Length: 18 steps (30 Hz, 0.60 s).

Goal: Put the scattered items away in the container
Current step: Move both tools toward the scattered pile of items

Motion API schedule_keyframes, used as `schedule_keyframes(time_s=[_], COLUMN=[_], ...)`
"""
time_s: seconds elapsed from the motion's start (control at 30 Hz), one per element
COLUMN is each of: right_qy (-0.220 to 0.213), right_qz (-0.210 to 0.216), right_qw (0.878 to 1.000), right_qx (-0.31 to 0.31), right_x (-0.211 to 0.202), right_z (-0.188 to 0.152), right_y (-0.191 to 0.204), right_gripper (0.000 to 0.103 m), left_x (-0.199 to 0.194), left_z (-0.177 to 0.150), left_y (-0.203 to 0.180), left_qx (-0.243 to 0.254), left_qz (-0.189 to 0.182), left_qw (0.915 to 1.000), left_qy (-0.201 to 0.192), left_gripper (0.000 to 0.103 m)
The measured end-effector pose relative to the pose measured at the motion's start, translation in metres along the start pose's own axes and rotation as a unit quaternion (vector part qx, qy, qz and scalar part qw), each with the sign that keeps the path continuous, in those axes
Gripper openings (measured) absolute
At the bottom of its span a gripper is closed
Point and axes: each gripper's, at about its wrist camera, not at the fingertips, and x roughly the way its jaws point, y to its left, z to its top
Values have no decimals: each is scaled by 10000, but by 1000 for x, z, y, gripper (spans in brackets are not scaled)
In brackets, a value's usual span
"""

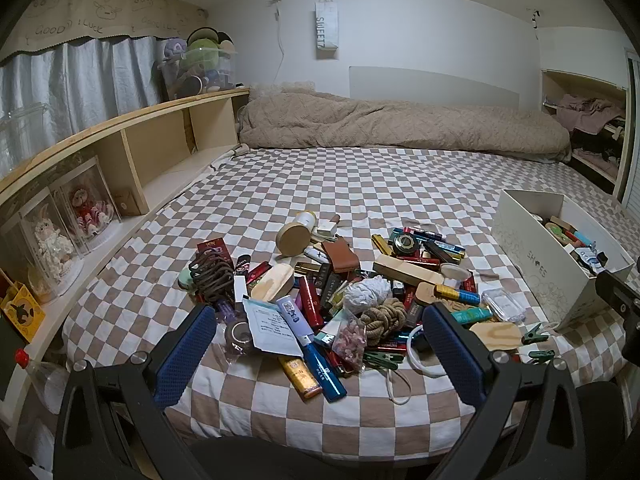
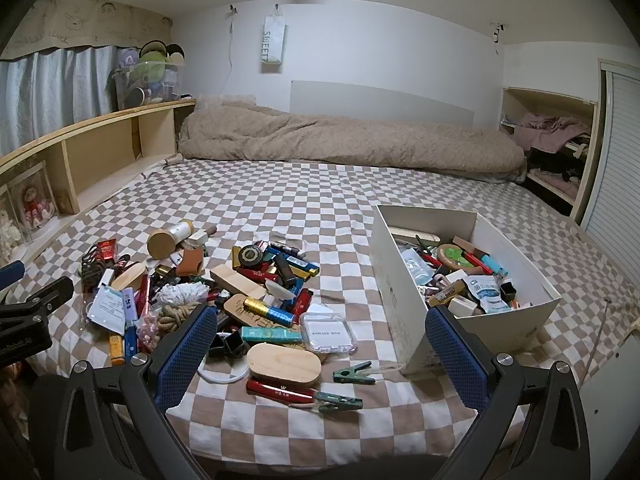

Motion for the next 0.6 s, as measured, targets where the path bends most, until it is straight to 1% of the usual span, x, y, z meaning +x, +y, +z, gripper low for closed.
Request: schedule_keyframes(time_s=[0.33,0.5,0.6], right_qy=[-30,-167,-239], right_qz=[-8,-4,-76], right_qw=[10000,9998,9996], right_qx=[15,84,135], right_x=[0,-3,-4], right_z=[0,4,7], right_y=[0,-3,-8], right_gripper=[103,103,103], left_x=[2,-1,-1], left_z=[1,9,15], left_y=[-1,3,7], left_qx=[-32,-26,-68], left_qz=[-14,76,170], left_qw=[10000,9999,9995], left_qy=[11,-142,-250], left_gripper=[103,103,103])
